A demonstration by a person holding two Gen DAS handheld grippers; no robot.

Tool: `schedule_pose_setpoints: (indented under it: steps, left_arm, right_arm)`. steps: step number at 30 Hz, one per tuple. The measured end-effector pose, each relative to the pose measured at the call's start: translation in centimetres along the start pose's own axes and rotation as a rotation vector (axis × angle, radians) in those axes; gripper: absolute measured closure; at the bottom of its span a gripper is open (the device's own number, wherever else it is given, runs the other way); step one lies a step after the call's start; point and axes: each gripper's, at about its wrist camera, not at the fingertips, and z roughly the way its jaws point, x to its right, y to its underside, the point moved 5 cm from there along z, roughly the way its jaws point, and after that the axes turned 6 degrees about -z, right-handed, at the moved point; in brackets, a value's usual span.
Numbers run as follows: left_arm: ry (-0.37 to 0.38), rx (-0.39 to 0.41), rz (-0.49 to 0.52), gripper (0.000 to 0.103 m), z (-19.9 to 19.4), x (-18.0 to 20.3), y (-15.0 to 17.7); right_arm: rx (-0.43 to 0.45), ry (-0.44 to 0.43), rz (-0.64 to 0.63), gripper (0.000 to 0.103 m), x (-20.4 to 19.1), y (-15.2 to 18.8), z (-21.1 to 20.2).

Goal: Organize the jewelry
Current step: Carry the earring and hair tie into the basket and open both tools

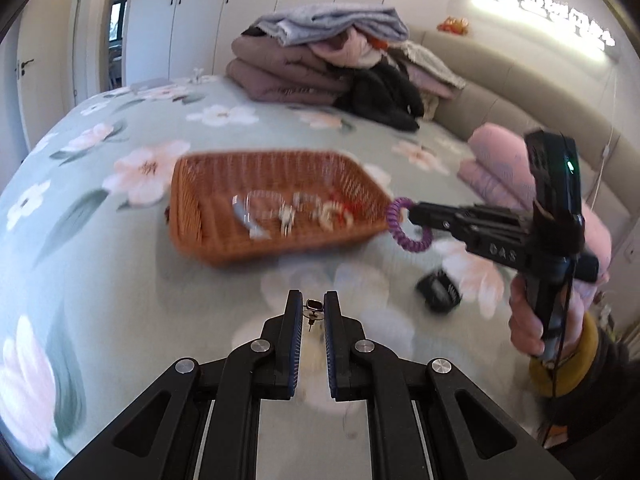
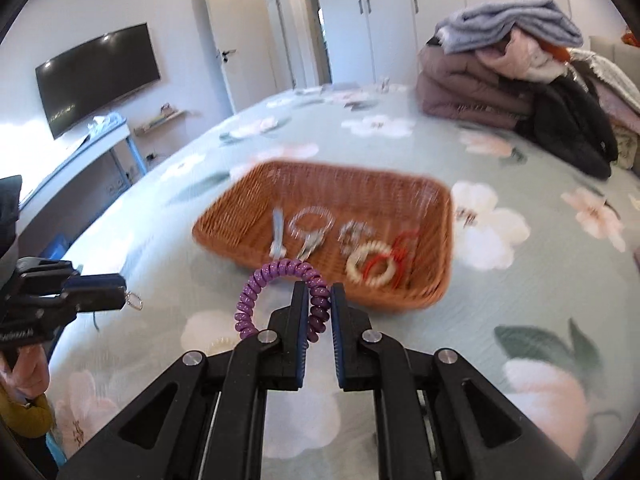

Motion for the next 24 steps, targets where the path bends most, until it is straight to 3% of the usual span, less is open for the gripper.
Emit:
schedule_pose_setpoints:
  steps: [8, 12, 20, 24]
  left_arm:
    - [0.045, 0.032, -0.053, 0.093, 4.2, -0.9, -8.1]
    - [0.052, 0.029, -0.105, 0.093, 7.6, -2.0, -10.6]
    - [0.016, -0.028, -0.223, 0.093, 13.4, -6.1, -10.7]
    - [0.011, -0.049, -0.224, 0.093, 15.2, -6.4, -10.3]
  right_arm:
    - [0.023, 0.074, 0.071, 0.090, 4.1, -5.0, 1.3]
    - [0.002, 0.090, 0.139, 0.090, 6.4, -6.6, 3.5]
    - [-0.113, 0.120, 0.252, 0.090, 8.7, -7.5, 11.1]
    - [-0.186, 0.150, 0.262, 0.090, 8.4, -6.8, 13.8]
